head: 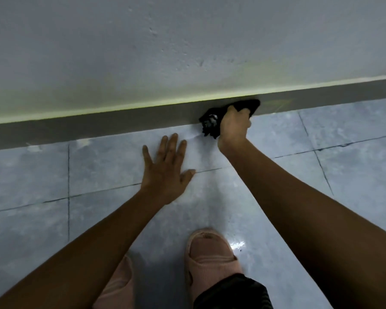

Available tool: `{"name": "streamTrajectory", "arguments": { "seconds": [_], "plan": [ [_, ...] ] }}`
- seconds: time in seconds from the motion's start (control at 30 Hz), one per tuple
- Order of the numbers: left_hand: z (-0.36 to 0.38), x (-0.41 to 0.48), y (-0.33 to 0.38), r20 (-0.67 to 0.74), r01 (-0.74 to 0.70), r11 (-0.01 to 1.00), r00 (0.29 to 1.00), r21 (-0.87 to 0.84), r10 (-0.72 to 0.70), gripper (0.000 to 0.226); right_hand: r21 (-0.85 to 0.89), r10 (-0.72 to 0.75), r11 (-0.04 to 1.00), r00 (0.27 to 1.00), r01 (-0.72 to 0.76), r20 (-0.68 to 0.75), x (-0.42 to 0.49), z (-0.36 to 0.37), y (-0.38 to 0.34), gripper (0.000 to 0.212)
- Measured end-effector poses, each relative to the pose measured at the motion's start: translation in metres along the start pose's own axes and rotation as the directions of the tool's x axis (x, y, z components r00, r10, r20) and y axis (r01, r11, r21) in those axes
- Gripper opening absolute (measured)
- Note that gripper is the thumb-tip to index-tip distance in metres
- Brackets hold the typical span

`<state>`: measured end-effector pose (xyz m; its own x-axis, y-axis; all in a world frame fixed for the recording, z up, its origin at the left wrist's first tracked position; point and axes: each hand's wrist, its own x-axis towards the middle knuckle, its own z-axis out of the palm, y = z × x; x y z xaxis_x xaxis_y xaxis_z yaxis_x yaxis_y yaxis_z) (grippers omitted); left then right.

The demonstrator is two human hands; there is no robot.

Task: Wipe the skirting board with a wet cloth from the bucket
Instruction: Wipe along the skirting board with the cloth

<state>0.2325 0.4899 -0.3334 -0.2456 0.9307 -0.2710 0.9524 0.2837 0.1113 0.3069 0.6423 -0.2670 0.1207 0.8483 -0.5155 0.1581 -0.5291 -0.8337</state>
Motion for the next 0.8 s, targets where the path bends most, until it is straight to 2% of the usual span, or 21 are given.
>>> {"name": "streamTrajectory", "arguments": {
  "seconds": [0.1,0.13,0.2,0.27,0.33,0.4,0.47,0.53,0.63,0.67,0.73,0.8],
  "plan": [
    [-0.002,0.016,0.018,0.025,-0.100,0.995,0.995,-0.009,0.101,0.078,-0.001,0.093,0.996,0.983,-0.094,0.156,-0.004,-0.010,-0.001,0.037],
    [-0.001,0.018,0.022,0.035,-0.122,0.993,0.992,0.001,0.122,0.078,0.012,0.046,0.999,0.987,-0.048,0.156,-0.002,-0.013,-0.002,0.033],
    [0.003,0.019,0.024,0.042,-0.125,0.992,0.991,0.001,0.125,0.079,0.022,-0.072,0.997,0.995,0.070,0.076,0.004,-0.021,-0.009,0.031],
    [0.005,0.018,0.025,0.033,-0.116,0.993,0.993,0.005,0.115,0.079,0.029,-0.123,0.992,0.992,0.123,-0.018,0.020,-0.031,-0.019,0.033],
    [0.006,0.016,0.025,0.028,-0.111,0.994,0.994,0.005,0.110,0.080,0.099,-0.006,0.995,1.000,0.009,-0.030,0.033,-0.039,-0.025,0.022],
    [0.006,0.016,0.026,0.024,-0.104,0.995,0.994,0.005,0.104,0.080,0.098,0.112,0.989,0.993,-0.115,0.038,0.034,-0.043,-0.026,0.022],
    [0.007,0.017,0.026,0.018,-0.099,0.995,0.995,0.007,0.099,0.079,0.043,0.128,0.990,0.985,-0.134,0.120,0.032,-0.046,-0.021,0.021],
    [0.008,0.017,0.026,0.017,-0.101,0.995,0.995,0.002,0.101,0.078,0.072,0.080,0.993,0.986,-0.091,0.148,0.029,-0.051,-0.022,0.016],
    [0.008,0.019,0.026,0.027,-0.098,0.995,0.995,0.005,0.098,0.079,0.133,-0.079,0.988,0.997,0.081,-0.019,0.046,-0.064,-0.031,0.012],
    [0.007,0.020,0.027,0.025,-0.096,0.995,0.995,0.010,0.096,0.080,0.135,-0.084,0.987,0.995,0.092,-0.062,0.055,-0.067,-0.033,0.014],
    [0.004,0.022,0.031,0.011,-0.113,0.993,0.994,0.029,0.112,0.080,0.108,0.026,0.994,0.997,-0.017,-0.079,0.066,-0.070,-0.034,0.031],
    [0.002,0.026,0.038,-0.017,-0.169,0.985,0.985,0.042,0.170,0.076,0.040,0.130,0.991,0.992,-0.130,0.003,0.064,-0.068,-0.031,0.041]
  ]
}}
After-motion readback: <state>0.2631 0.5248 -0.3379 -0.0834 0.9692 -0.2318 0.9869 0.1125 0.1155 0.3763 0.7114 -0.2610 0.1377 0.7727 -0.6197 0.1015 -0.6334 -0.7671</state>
